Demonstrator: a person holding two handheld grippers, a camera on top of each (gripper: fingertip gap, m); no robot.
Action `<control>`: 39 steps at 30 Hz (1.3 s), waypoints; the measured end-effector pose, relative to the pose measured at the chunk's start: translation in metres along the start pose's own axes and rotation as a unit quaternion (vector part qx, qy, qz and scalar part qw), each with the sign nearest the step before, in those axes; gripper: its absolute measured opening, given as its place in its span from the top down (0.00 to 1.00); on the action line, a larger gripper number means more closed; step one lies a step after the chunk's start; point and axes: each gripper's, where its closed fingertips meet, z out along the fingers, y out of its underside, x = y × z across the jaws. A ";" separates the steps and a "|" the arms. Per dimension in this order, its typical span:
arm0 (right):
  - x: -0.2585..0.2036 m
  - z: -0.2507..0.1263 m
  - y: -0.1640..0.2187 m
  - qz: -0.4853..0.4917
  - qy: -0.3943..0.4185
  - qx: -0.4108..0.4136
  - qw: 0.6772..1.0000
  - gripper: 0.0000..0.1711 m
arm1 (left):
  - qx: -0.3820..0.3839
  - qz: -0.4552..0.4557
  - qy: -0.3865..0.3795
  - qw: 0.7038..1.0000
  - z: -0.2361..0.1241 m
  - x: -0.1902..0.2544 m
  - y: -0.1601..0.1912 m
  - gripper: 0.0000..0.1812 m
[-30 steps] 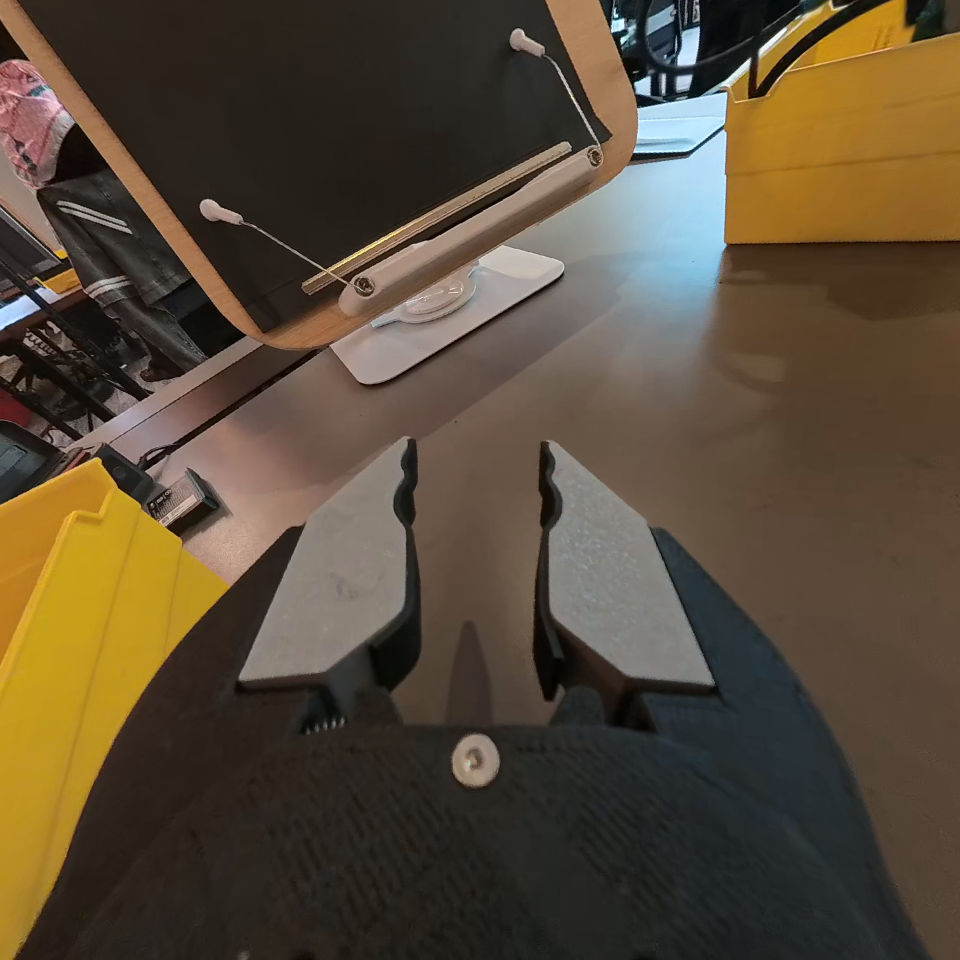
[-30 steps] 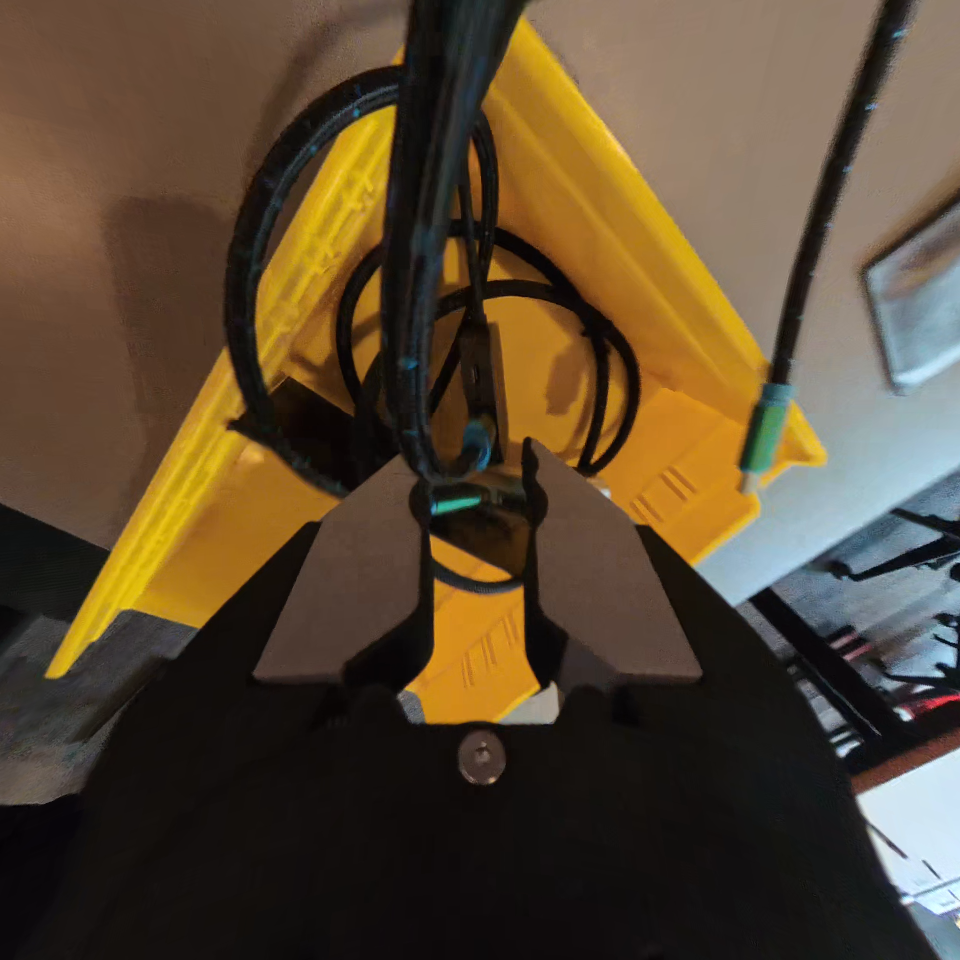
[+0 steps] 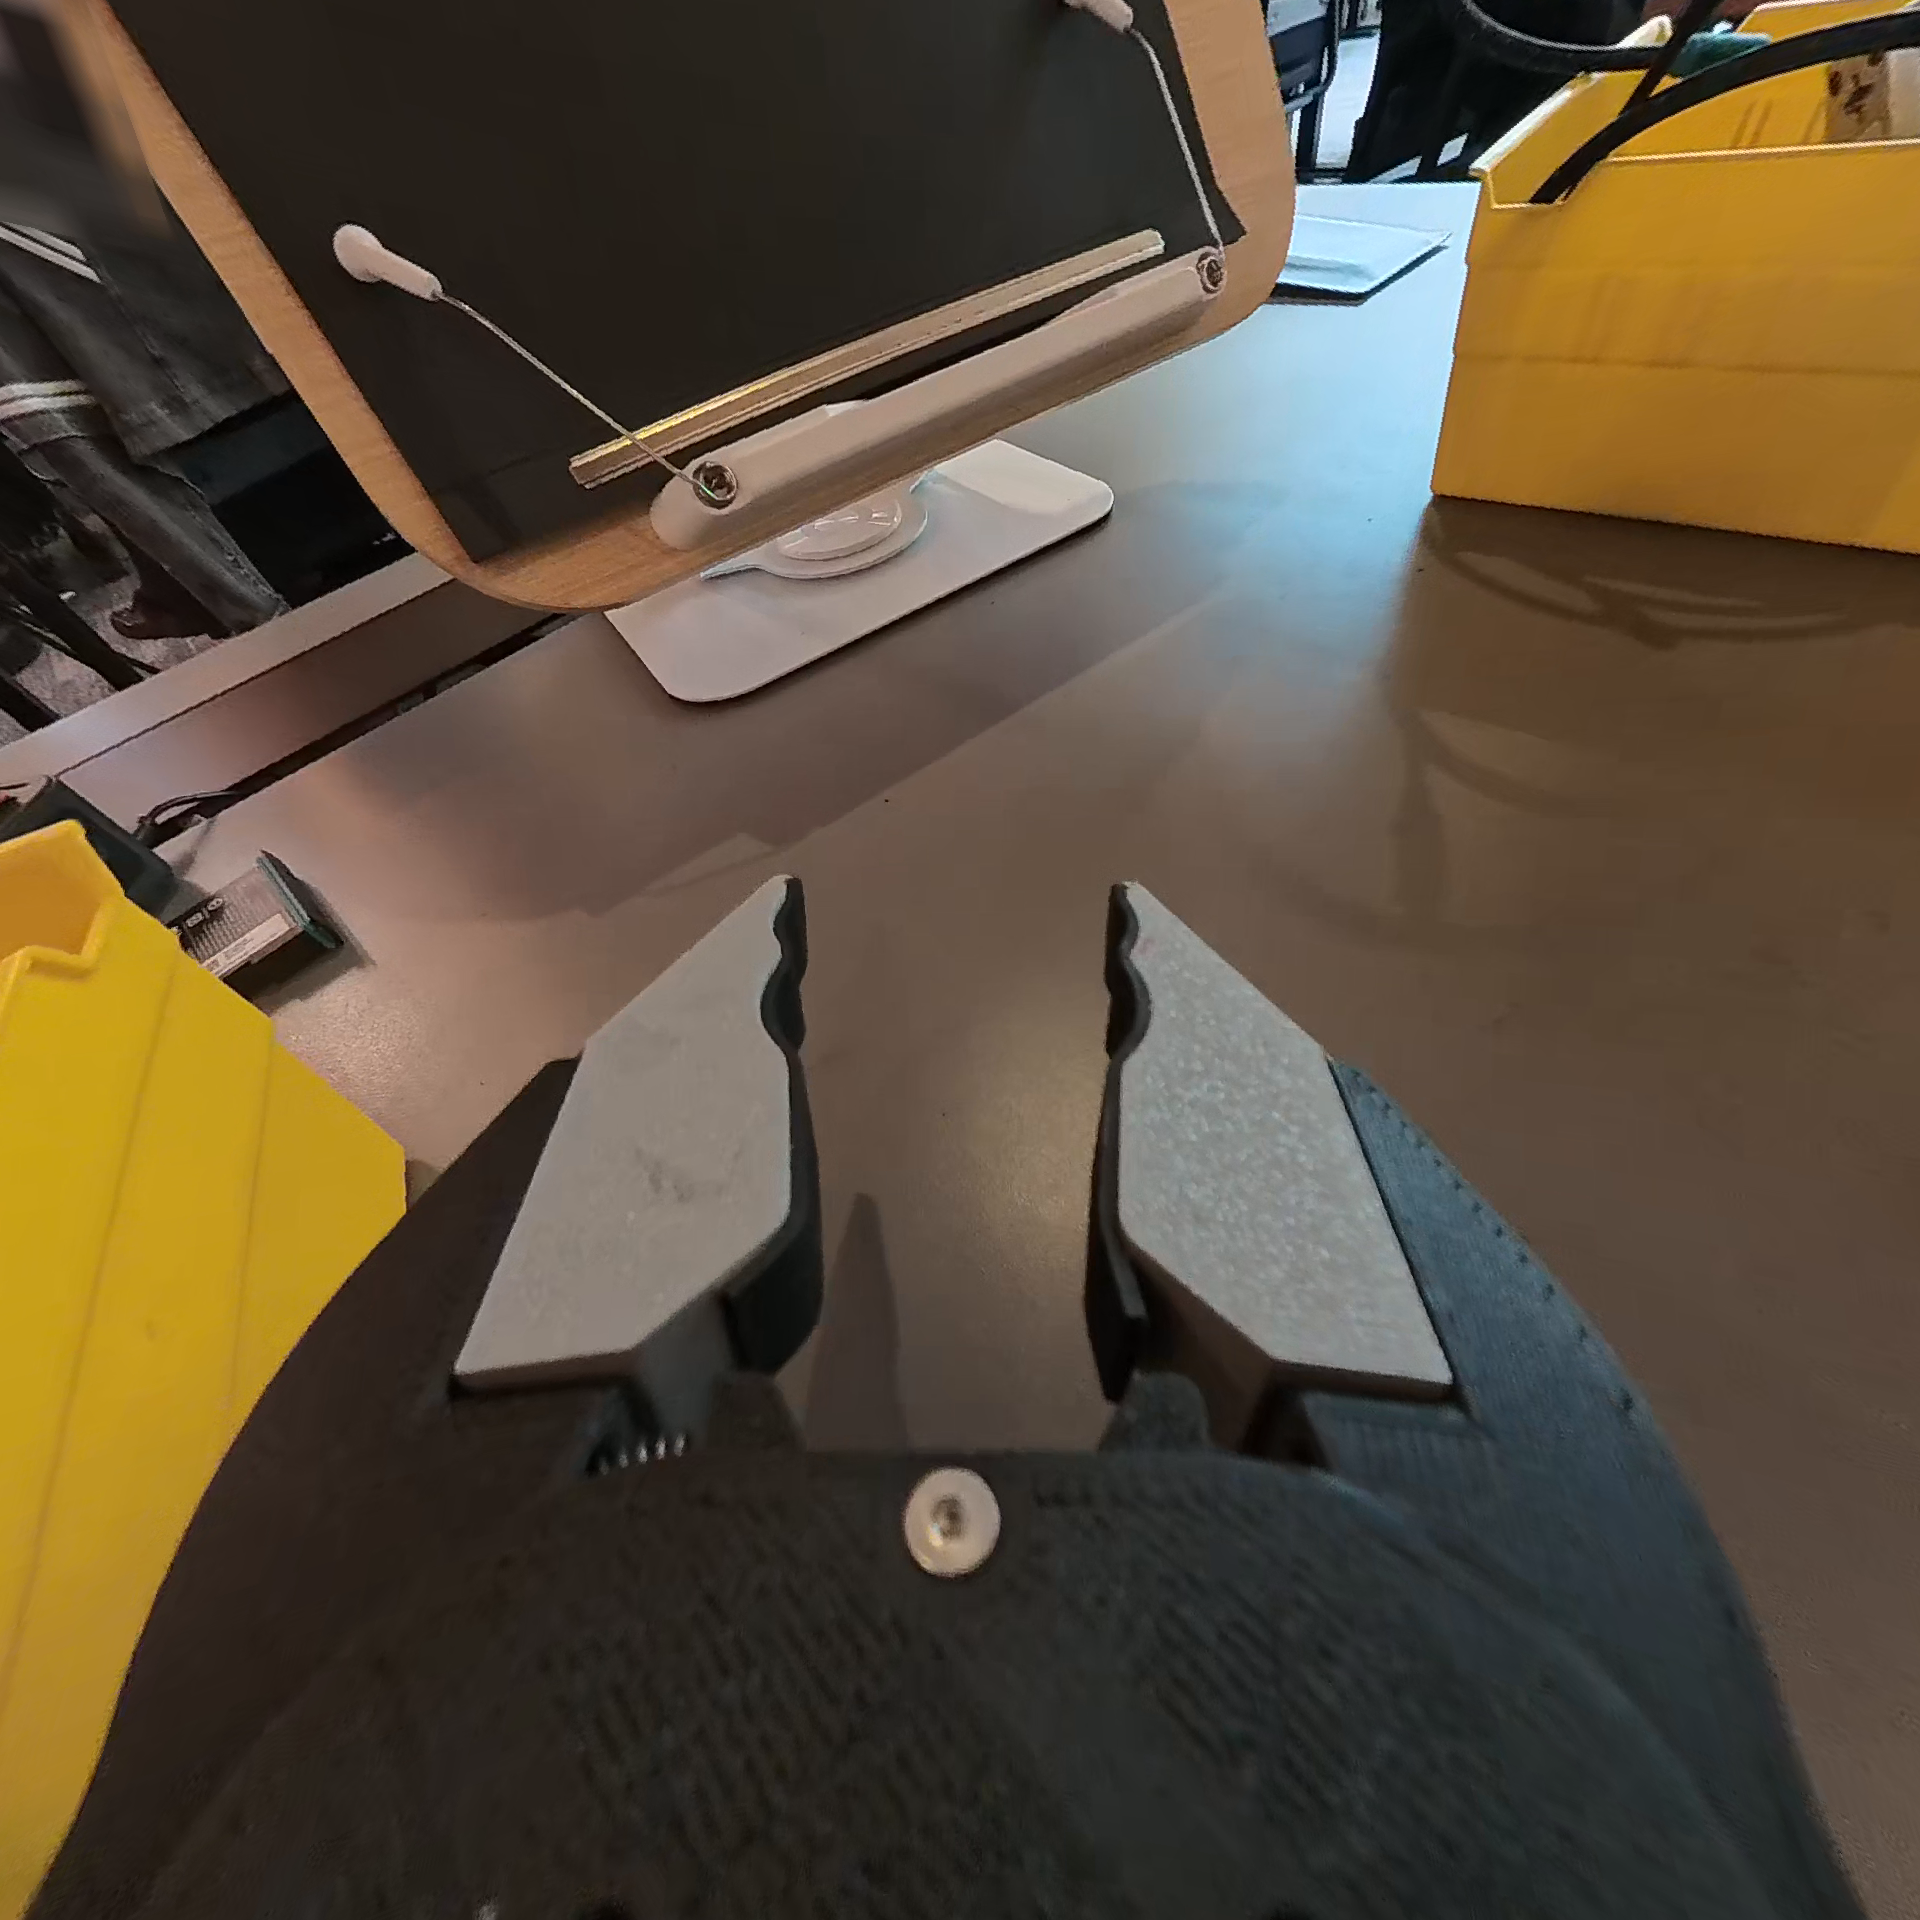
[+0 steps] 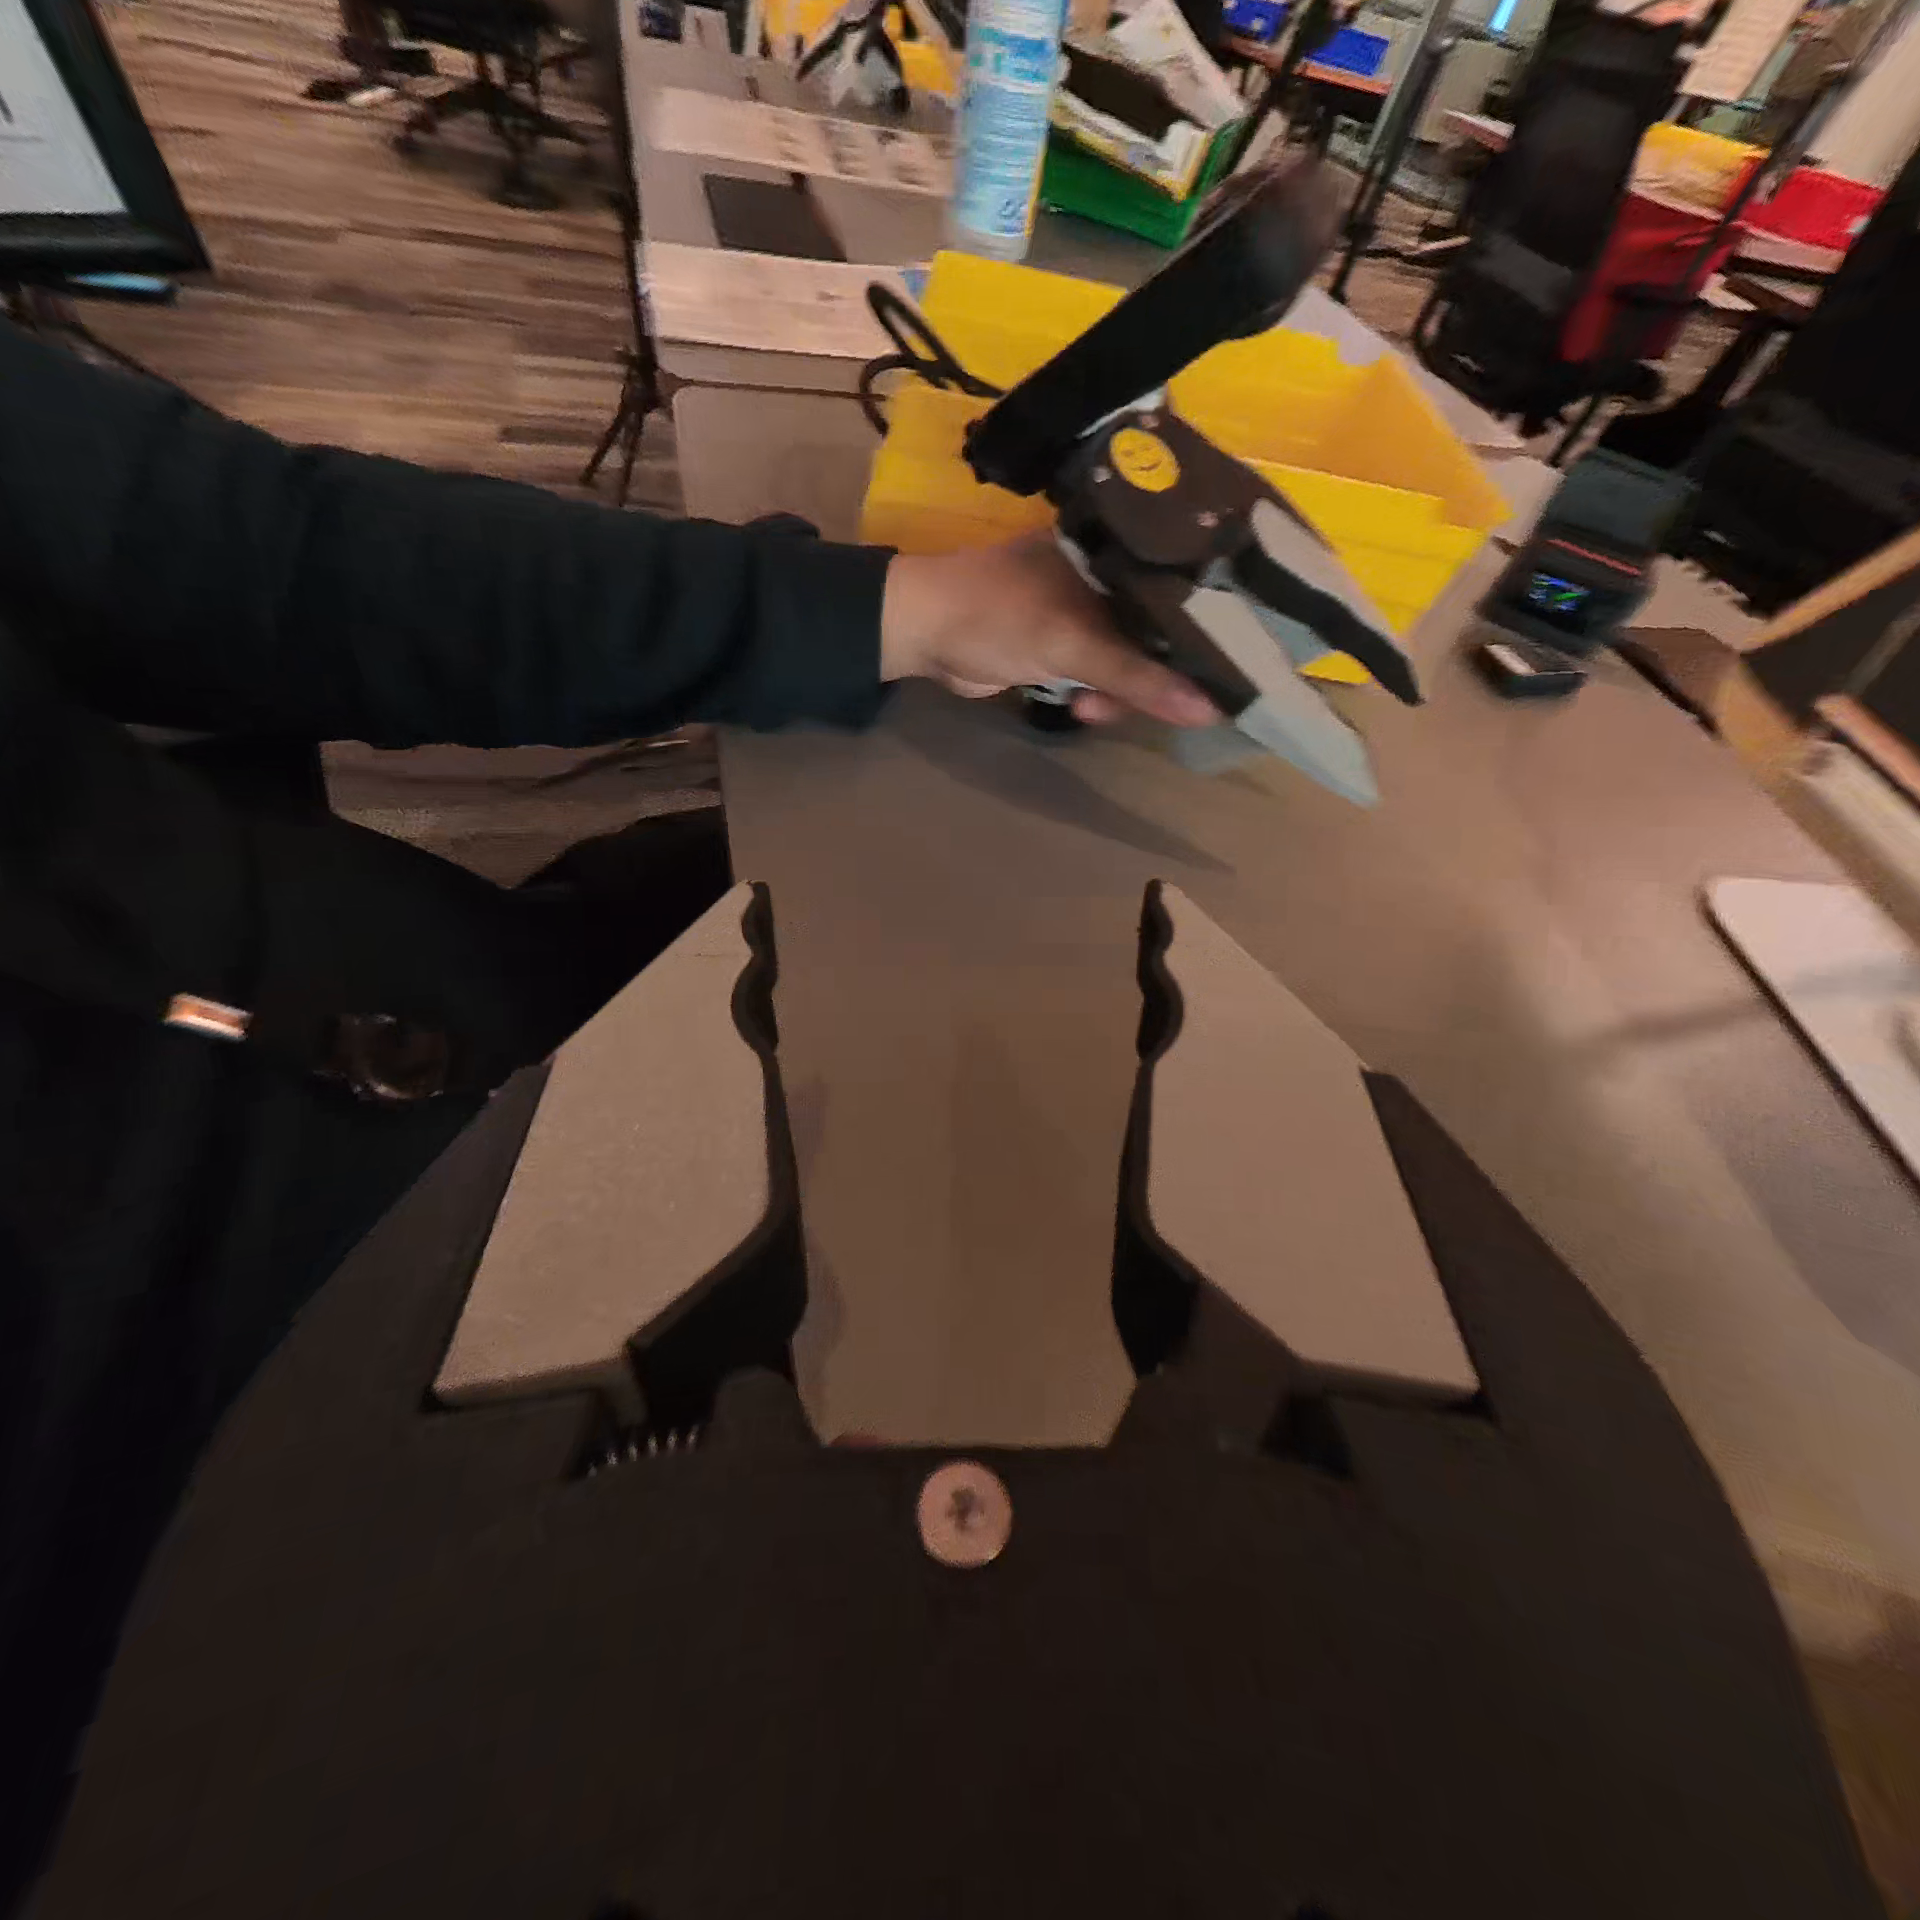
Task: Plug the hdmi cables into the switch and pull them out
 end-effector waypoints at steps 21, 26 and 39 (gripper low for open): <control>0.066 0.083 0.073 0.026 0.108 -0.089 0.990 0.53 | 0.009 -0.037 -0.006 0.999 -0.010 -0.007 0.001 0.71; 0.068 0.085 0.079 0.036 0.110 -0.109 0.987 0.49 | 0.000 -0.027 -0.001 1.000 -0.009 -0.004 0.003 0.72; 0.076 0.087 0.093 0.079 0.117 -0.150 0.979 0.49 | -0.037 0.000 -0.003 0.999 -0.005 0.002 0.012 0.72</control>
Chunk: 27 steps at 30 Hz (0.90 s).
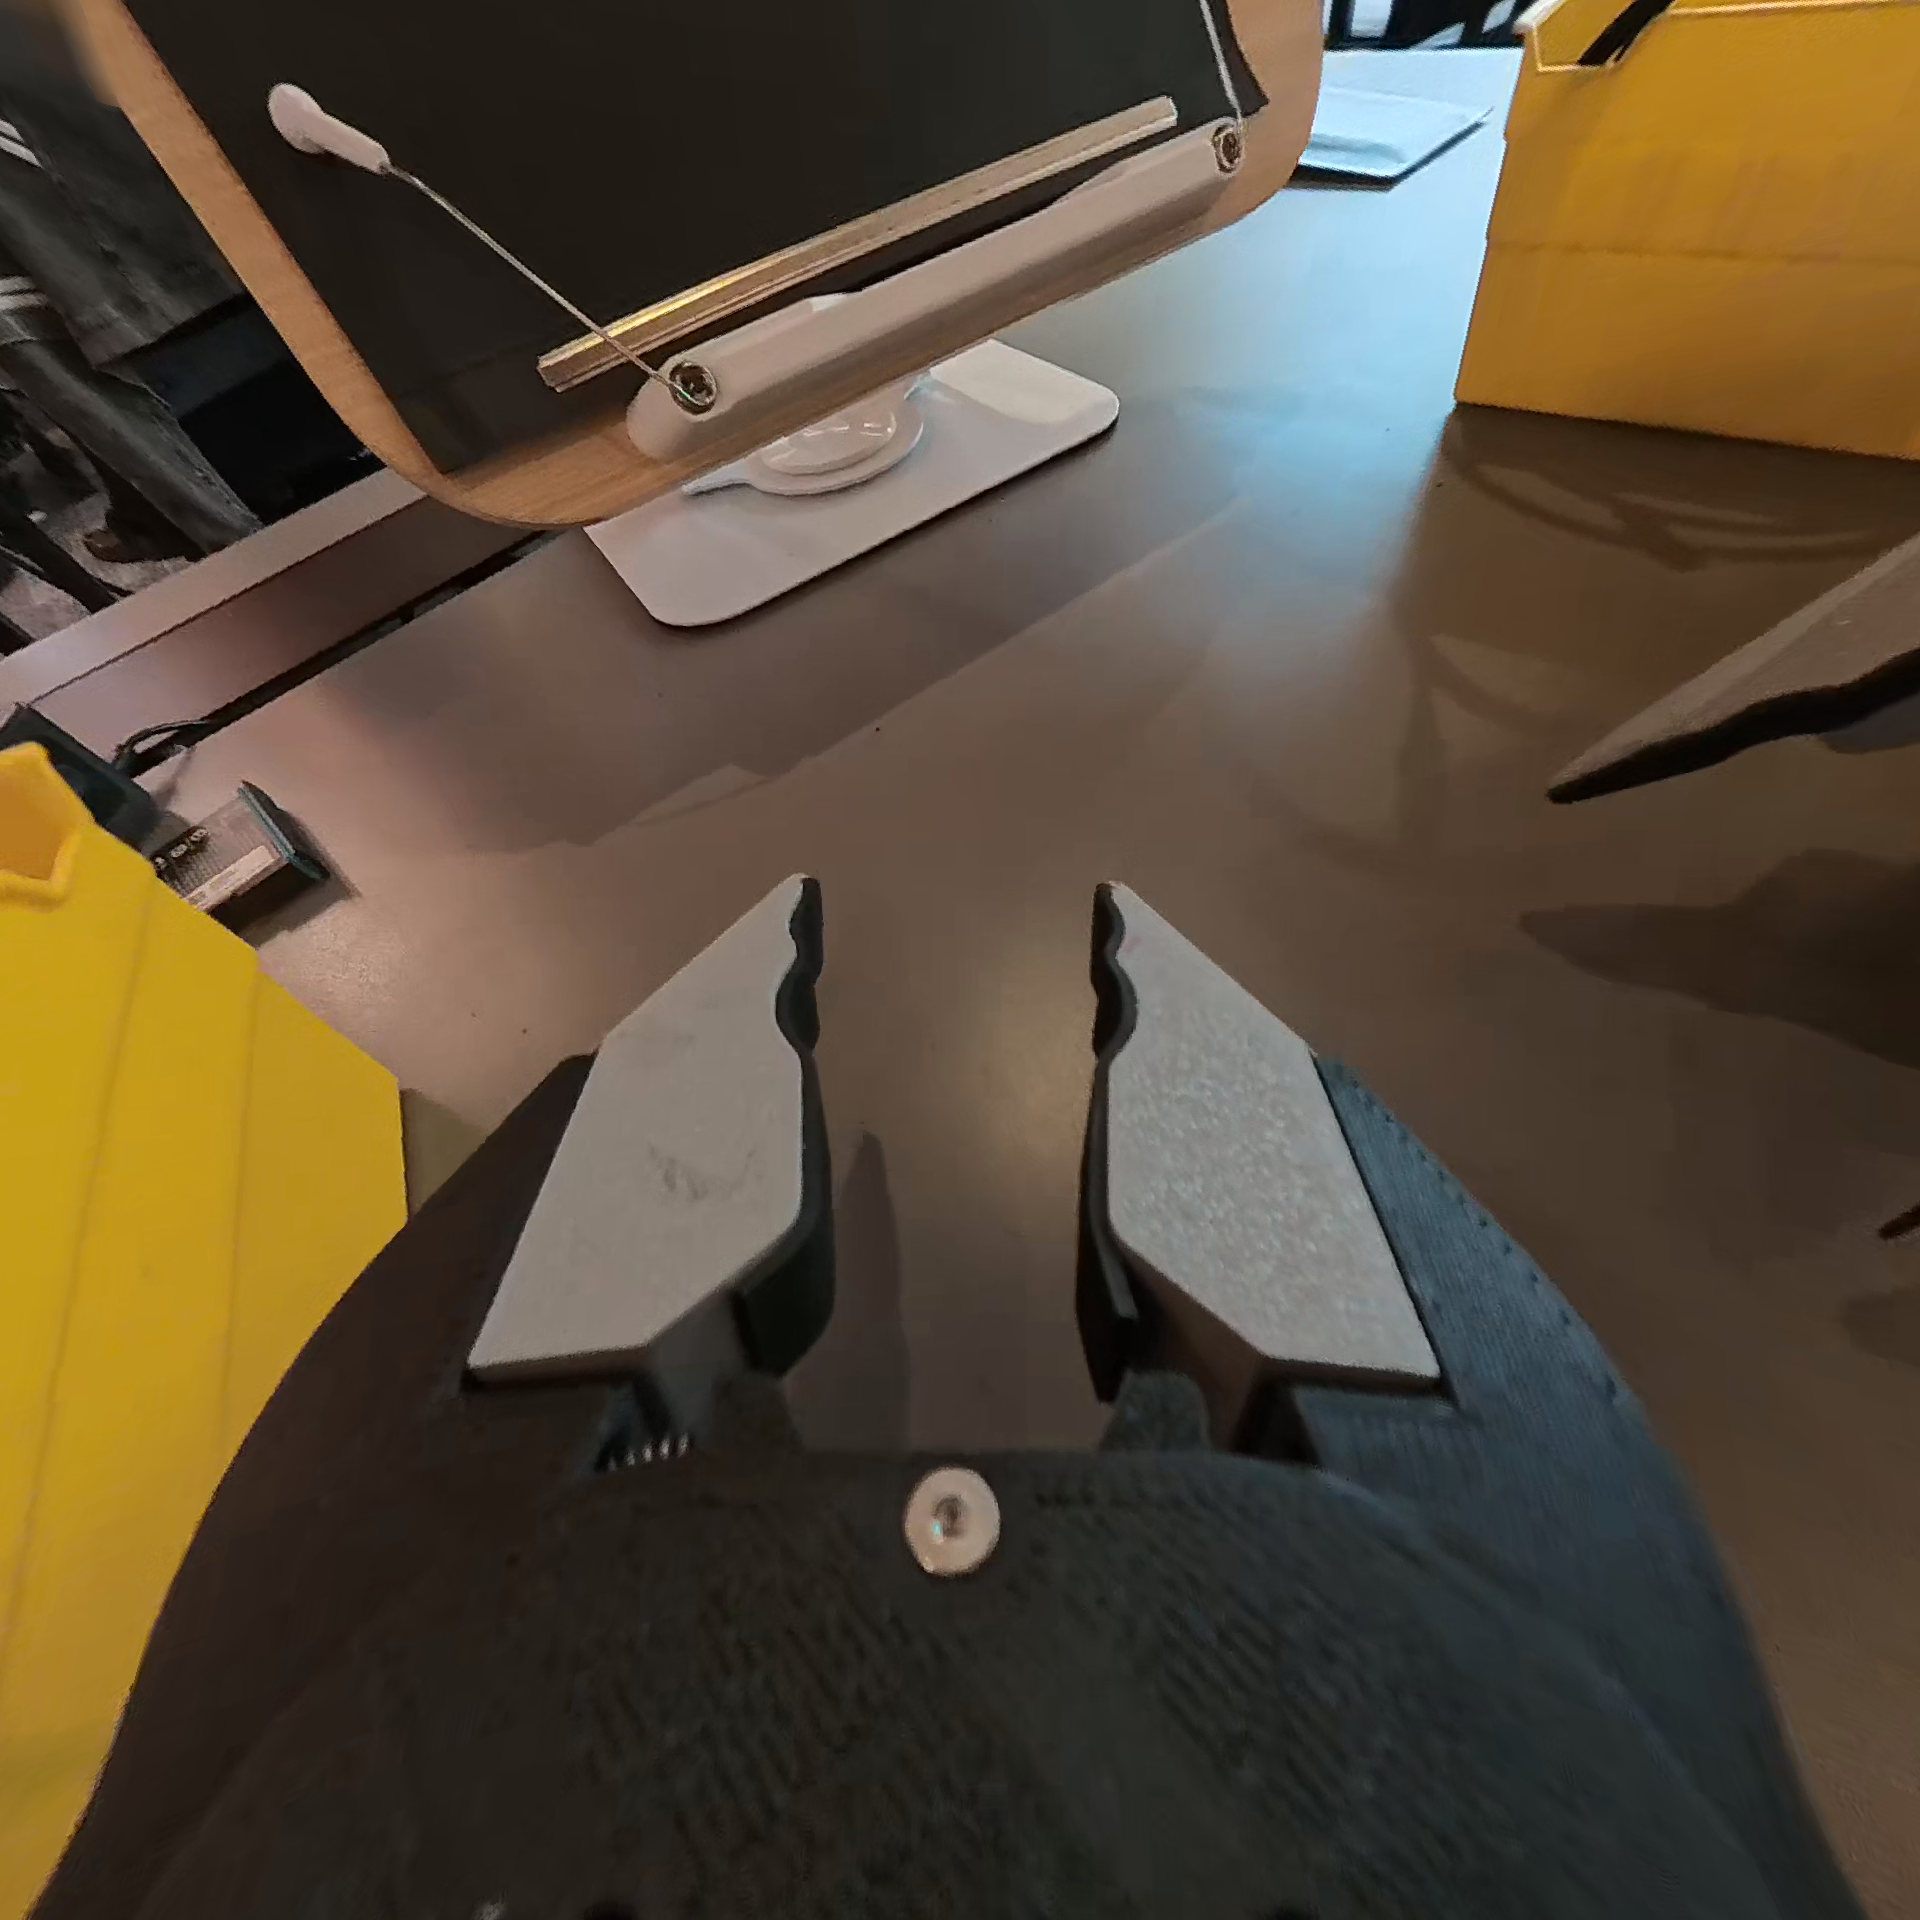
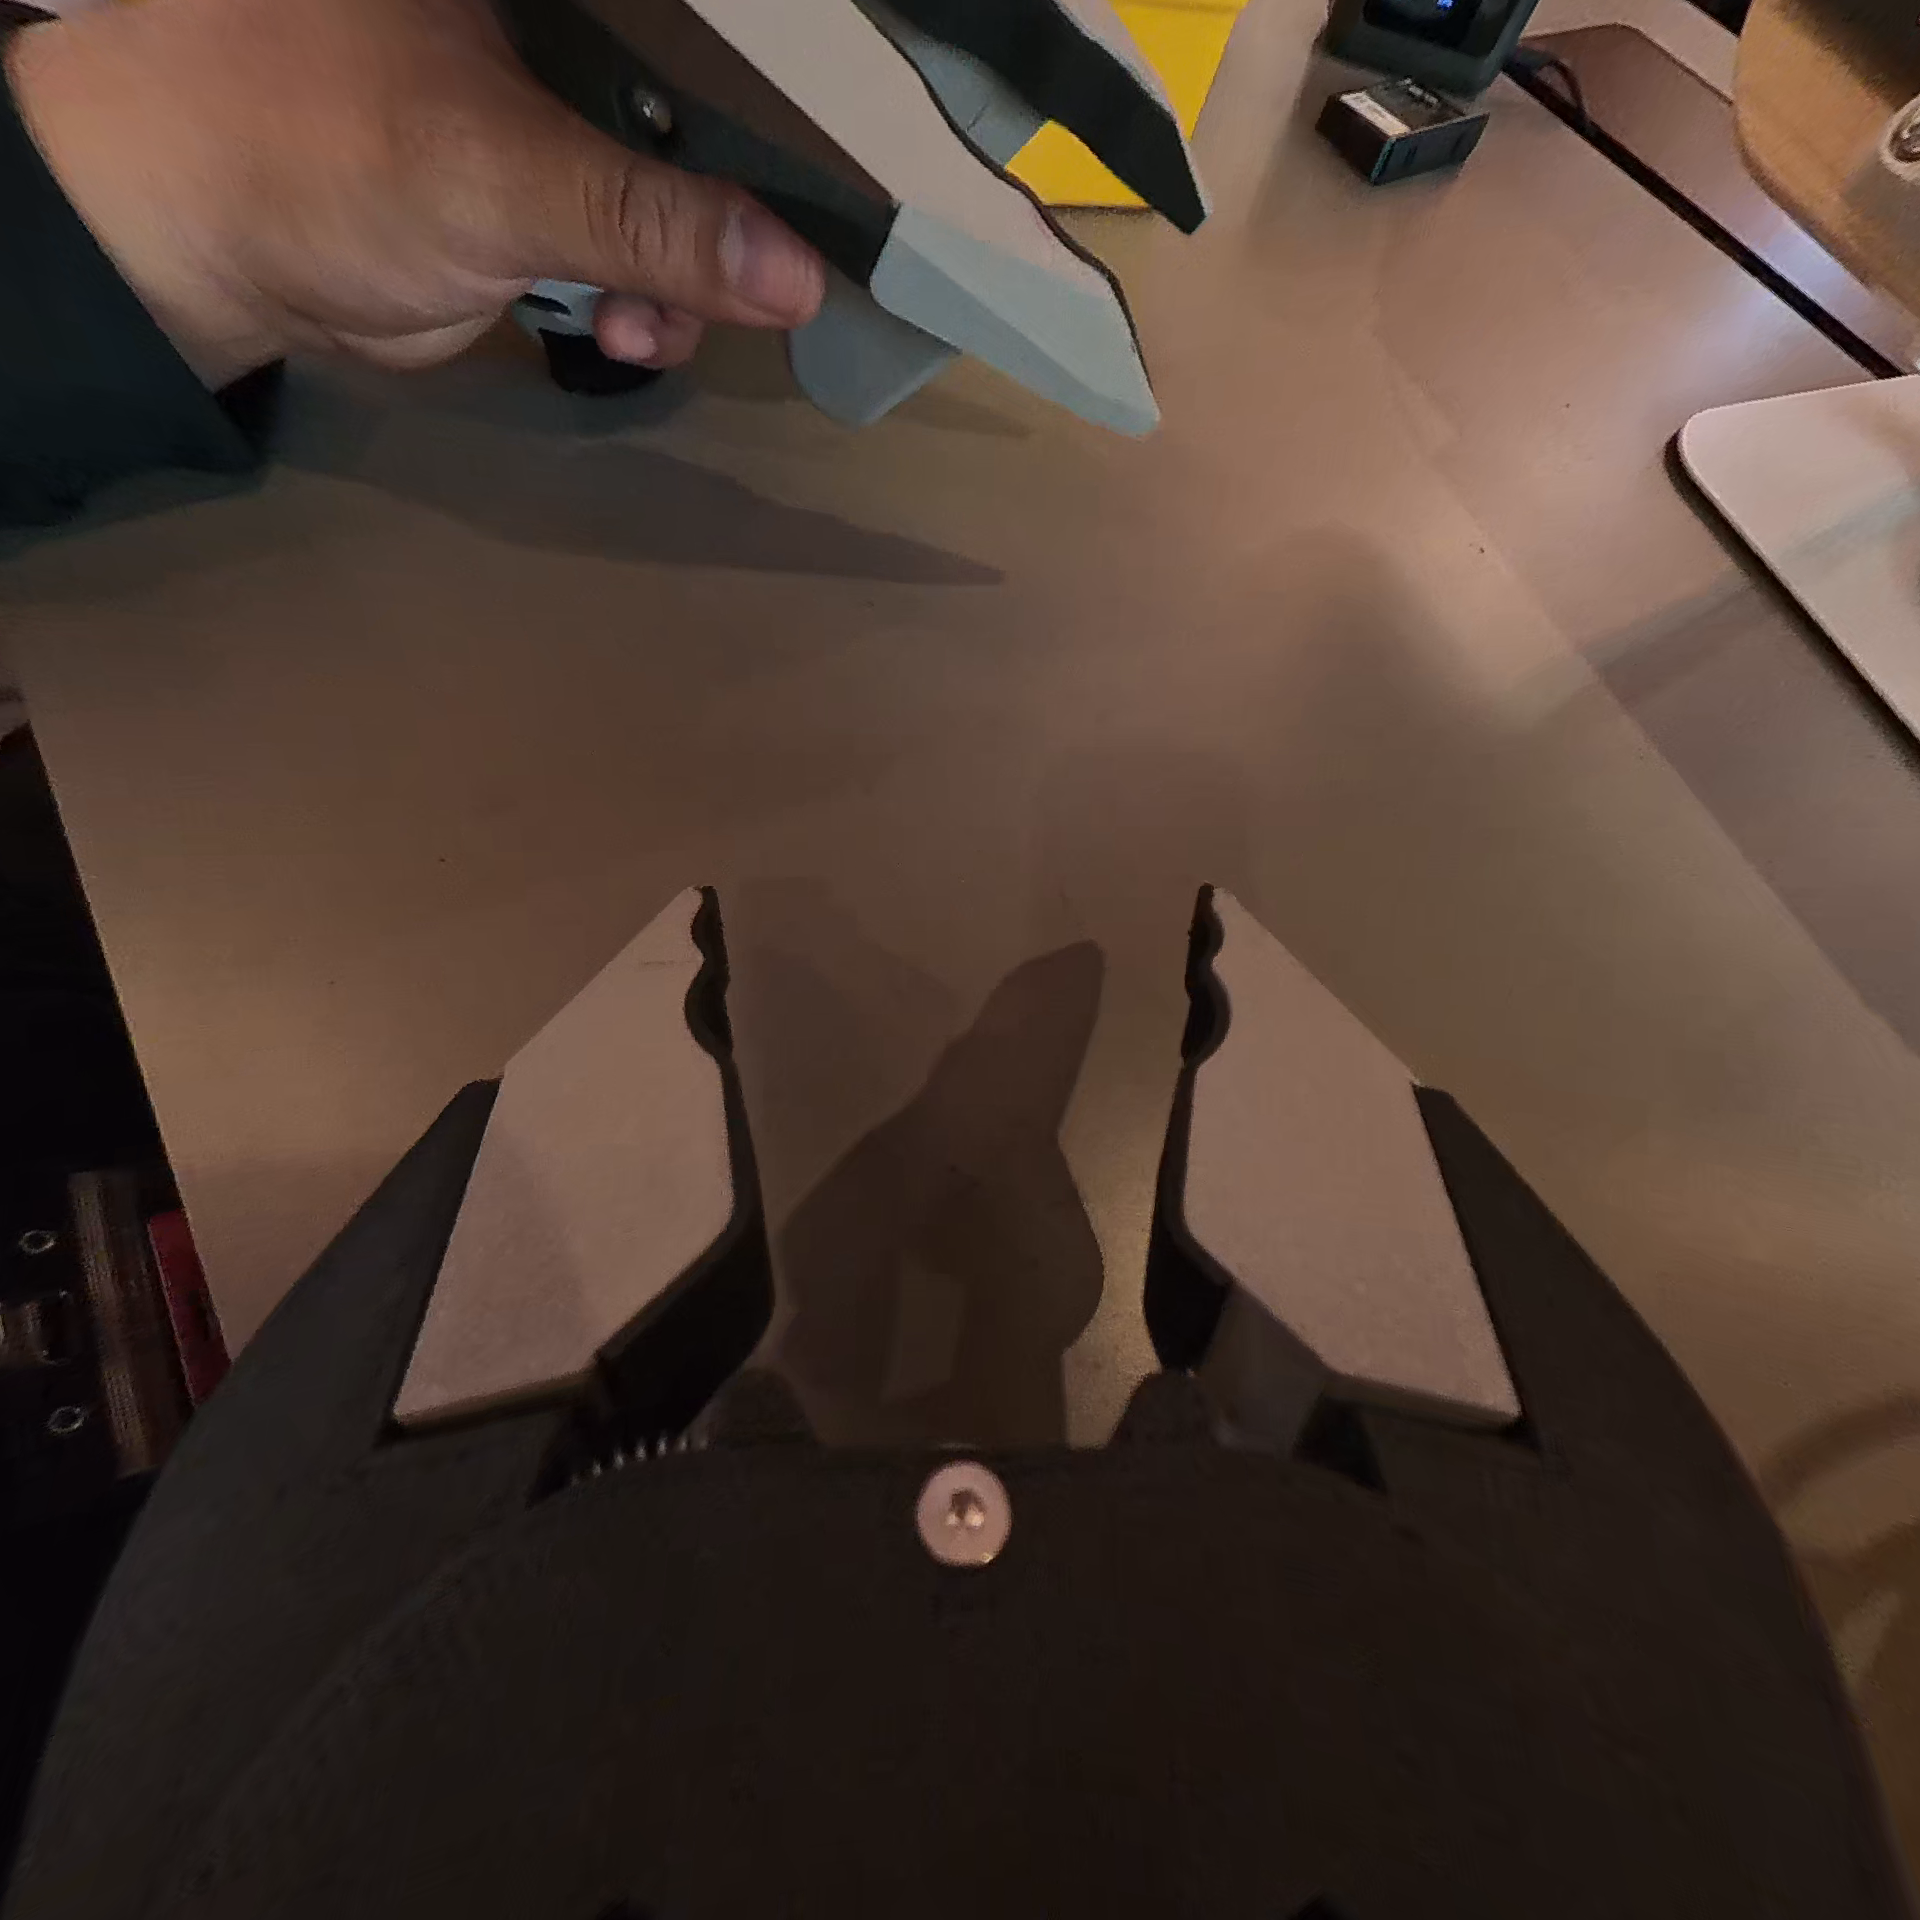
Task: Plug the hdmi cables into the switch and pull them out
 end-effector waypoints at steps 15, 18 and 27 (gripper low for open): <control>-0.002 0.002 0.003 0.002 -0.010 -0.012 1.000 0.51 | -0.002 0.002 -0.008 1.000 -0.003 -0.001 0.002 0.74; -0.002 0.003 0.003 -0.004 -0.008 -0.016 1.000 0.51 | 0.003 -0.001 -0.010 1.000 -0.004 -0.002 0.001 0.74; -0.004 0.005 0.006 -0.008 -0.012 -0.026 1.000 0.51 | 0.000 0.007 -0.012 1.000 -0.004 -0.001 0.001 0.74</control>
